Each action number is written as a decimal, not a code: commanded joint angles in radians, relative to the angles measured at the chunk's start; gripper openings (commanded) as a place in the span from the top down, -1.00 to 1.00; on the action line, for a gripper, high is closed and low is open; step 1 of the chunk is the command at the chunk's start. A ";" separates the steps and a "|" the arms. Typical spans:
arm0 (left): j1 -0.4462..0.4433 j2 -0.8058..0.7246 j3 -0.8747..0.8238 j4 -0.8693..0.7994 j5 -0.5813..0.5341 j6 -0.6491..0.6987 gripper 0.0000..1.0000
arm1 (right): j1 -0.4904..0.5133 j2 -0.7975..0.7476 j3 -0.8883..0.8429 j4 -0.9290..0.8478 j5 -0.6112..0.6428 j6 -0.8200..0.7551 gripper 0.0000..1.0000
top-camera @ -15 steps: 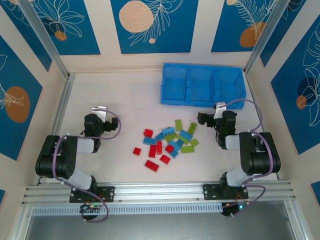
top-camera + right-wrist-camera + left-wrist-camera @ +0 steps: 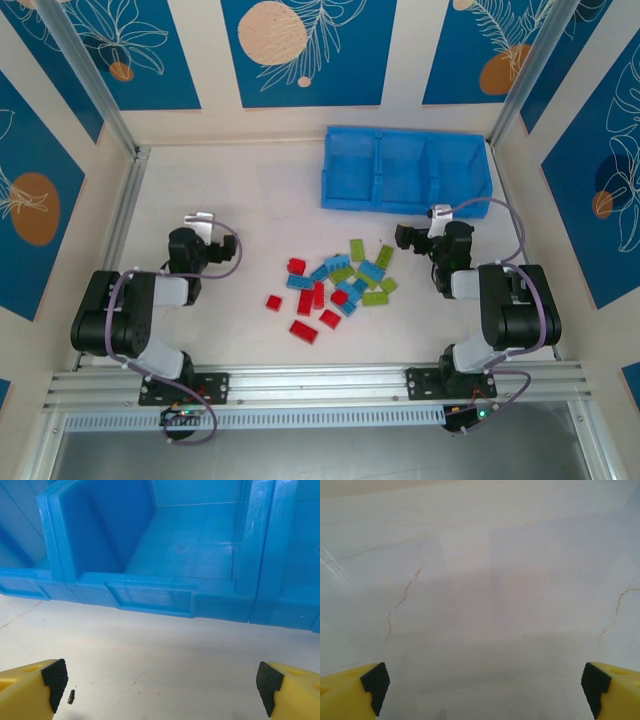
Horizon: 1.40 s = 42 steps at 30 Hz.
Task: Sort the legos into containers by color
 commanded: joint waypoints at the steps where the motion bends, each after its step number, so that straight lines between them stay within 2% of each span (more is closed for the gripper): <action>1: 0.005 0.002 0.014 0.024 0.001 0.000 -1.00 | -0.007 -0.013 0.020 0.003 -0.016 -0.010 -0.99; 3: 0.004 -0.001 0.011 0.028 0.001 0.002 -1.00 | -0.006 -0.072 0.025 -0.042 0.004 0.000 -0.99; 4: 0.005 -0.002 0.007 0.035 0.001 0.001 -0.99 | -0.005 -0.144 0.033 -0.132 0.010 0.009 -0.99; 7: -0.003 -0.104 -0.010 -0.022 -0.002 0.007 -0.99 | -0.003 -0.388 0.114 -0.516 0.049 0.215 -0.99; 10: -0.043 -0.337 0.019 -0.258 -0.043 -0.015 -1.00 | 0.049 -0.522 0.268 -0.985 -0.003 0.410 -0.97; 11: -0.068 -0.416 0.037 -0.336 -0.060 -0.033 -1.00 | 0.089 -0.534 0.315 -1.112 -0.020 0.437 -0.97; 14: -0.161 -0.601 0.150 -0.601 -0.057 -0.095 -1.00 | 0.214 -0.515 0.412 -1.316 -0.041 0.466 -0.97; 16: -0.244 -0.666 0.254 -0.775 -0.004 -0.101 -1.00 | 0.292 -0.472 0.461 -1.388 -0.031 0.459 -0.97; 18: -0.325 -0.689 0.377 -0.966 0.062 -0.102 -1.00 | 0.343 -0.409 0.515 -1.472 0.044 0.490 -0.97; 20: -0.412 -0.689 0.500 -1.158 0.153 -0.067 -1.00 | 0.351 -0.341 0.544 -1.513 0.115 0.557 -0.97; 22: -0.484 -0.681 0.586 -1.324 0.224 -0.004 -1.00 | 0.342 -0.272 0.553 -1.502 0.107 0.600 -0.96; 24: -0.518 -0.681 0.637 -1.450 0.288 0.083 -1.00 | 0.343 -0.184 0.587 -1.495 0.092 0.628 -0.94; 26: -0.523 -0.694 0.625 -1.504 0.323 0.182 -1.00 | 0.346 -0.075 0.638 -1.502 0.107 0.643 -0.83; 29: -0.523 -0.732 0.536 -1.451 0.296 0.273 -1.00 | 0.347 0.043 0.674 -1.478 0.161 0.681 -0.72; 34: -0.523 -0.772 0.439 -1.352 0.305 0.294 -1.00 | 0.356 0.183 0.691 -1.434 0.161 0.708 -0.48; 38: -0.523 -0.797 0.401 -1.343 0.280 0.320 -1.00 | 0.364 0.202 0.673 -1.415 0.195 0.711 0.00; 42: -0.523 -0.829 0.366 -1.309 0.264 0.324 -1.00 | 0.361 0.147 0.636 -1.402 0.214 0.707 0.37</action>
